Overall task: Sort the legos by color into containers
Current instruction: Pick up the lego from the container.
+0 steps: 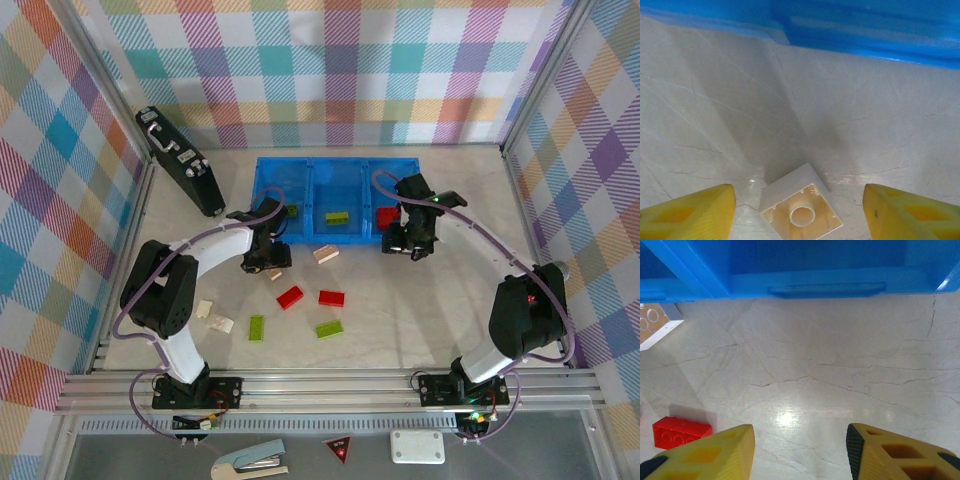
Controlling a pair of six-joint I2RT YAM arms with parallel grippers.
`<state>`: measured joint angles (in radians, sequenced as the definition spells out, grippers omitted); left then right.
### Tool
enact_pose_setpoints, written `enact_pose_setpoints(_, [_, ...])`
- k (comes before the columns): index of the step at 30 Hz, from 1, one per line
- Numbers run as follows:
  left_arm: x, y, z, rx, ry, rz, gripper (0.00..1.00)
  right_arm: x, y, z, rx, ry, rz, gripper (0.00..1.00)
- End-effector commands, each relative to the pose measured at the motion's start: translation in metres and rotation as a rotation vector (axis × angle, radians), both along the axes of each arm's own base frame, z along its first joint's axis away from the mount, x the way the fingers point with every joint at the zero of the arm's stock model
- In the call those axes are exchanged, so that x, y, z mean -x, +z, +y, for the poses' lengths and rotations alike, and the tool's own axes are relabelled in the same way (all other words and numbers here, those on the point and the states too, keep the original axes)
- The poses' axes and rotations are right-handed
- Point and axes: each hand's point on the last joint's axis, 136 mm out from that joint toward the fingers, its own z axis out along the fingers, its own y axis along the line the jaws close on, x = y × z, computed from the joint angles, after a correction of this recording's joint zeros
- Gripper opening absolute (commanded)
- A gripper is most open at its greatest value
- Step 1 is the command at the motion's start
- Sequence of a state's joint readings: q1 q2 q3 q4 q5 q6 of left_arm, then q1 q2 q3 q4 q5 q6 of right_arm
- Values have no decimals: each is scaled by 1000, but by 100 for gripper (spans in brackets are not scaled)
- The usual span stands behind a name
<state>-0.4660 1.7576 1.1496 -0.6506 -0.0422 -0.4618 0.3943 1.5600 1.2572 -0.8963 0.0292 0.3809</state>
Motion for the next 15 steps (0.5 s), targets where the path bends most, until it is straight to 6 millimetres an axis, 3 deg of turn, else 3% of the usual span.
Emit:
enact_pose_setpoints(1, [-2,0,-8,16,5,0,66,5,7,0,-2,5,-19,53])
enact_pose_setpoints(15, [3,-4,-6,13,-2,13,63,0,20,11,-37,45,-44,53])
